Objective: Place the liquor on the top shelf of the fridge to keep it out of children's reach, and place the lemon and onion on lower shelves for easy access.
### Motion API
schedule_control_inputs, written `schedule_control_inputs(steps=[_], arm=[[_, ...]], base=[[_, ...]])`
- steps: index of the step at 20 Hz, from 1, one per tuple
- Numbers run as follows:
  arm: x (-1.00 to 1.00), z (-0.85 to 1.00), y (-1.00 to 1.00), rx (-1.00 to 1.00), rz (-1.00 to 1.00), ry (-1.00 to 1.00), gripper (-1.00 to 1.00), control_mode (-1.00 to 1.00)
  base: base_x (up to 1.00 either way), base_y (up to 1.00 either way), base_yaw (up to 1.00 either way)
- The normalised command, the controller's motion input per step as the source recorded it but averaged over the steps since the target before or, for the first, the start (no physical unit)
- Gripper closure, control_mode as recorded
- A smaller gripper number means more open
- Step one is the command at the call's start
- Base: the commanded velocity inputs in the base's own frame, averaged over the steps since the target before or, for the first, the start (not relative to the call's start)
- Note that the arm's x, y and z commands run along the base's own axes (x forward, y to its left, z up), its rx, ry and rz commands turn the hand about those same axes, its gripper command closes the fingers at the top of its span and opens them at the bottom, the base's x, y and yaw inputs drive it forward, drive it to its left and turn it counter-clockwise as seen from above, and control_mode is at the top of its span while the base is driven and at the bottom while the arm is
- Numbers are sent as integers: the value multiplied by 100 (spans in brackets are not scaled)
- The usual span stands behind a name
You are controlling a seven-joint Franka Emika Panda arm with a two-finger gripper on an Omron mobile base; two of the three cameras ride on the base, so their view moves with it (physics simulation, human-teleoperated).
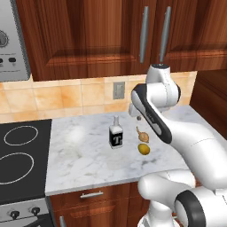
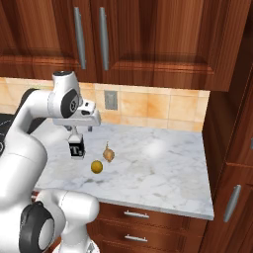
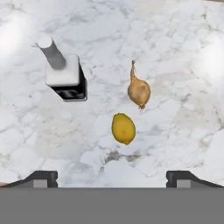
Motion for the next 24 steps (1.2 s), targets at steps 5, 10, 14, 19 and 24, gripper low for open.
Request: schedule_control_inputs(steps=[5,10,14,19,24], arm=[[-13,-37,27,1,3,-5,-100,-100],[-1,-25,25,6,5,-12,-100,-100],[0,-6,34,4,1,-13,-100,-100],[6,-15,26,8,0,-16,-100,-100],[28,-11,2,13,0,-14,-100,-100]], base=[[0,0,0],[0,0,0],[0,0,0],[0,0,0],[0,0,0]])
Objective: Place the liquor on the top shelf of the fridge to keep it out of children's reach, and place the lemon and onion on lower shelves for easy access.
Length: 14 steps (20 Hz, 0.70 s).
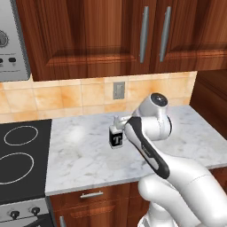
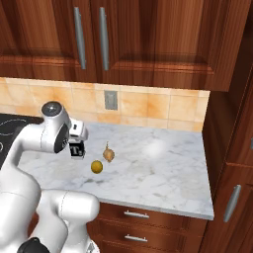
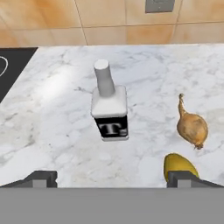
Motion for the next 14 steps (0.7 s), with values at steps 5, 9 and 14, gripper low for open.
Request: schedule_control_inputs(steps=[5,9,14], arm=[[44,-11,6,6,0,-10,-100,-100],[47,-14,28,0,0,-7,-100,-100],[46,-11,30,0,0,-2,-100,-100]], base=[[0,0,0],[0,0,0],[0,0,0]])
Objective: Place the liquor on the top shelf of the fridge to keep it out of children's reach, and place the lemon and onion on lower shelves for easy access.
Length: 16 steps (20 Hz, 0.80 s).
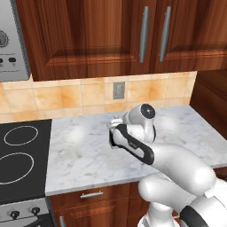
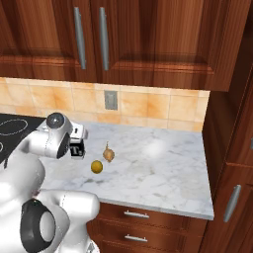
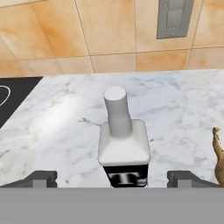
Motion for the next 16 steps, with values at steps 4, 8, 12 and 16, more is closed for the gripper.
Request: schedule_control_inputs(steps=[4,8,12,16], arm=[[41,-1,11,0,0,0,-100,-100],[36,-2,0,0,0,0,-100,-100],[31,-6,0,0,0,0,-100,-100],[27,-11,0,0,0,0,-100,-100]], base=[[0,0,0],[0,0,0],[0,0,0],[0,0,0]])
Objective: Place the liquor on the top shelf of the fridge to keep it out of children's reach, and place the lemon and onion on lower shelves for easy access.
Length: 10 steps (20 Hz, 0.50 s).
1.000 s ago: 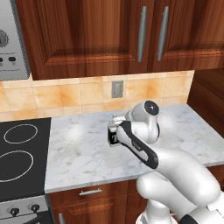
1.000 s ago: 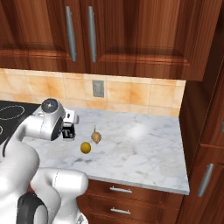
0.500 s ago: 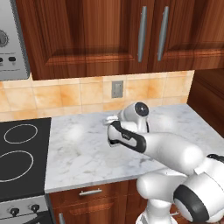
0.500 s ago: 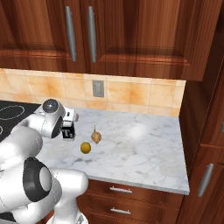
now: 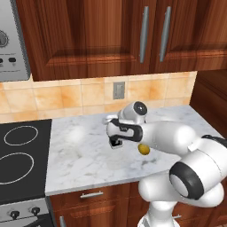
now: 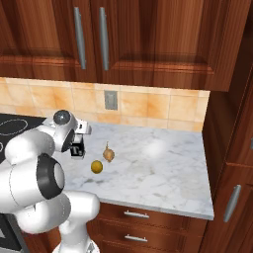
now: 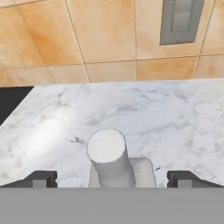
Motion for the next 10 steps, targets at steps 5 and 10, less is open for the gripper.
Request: schedule_control_inputs(steps=[5,10], arm=[[25,-15,0,0,0,0,-100,-100],[24,-19,0,0,0,0,-100,-100]], base=[[0,0,0],[0,0,0]])
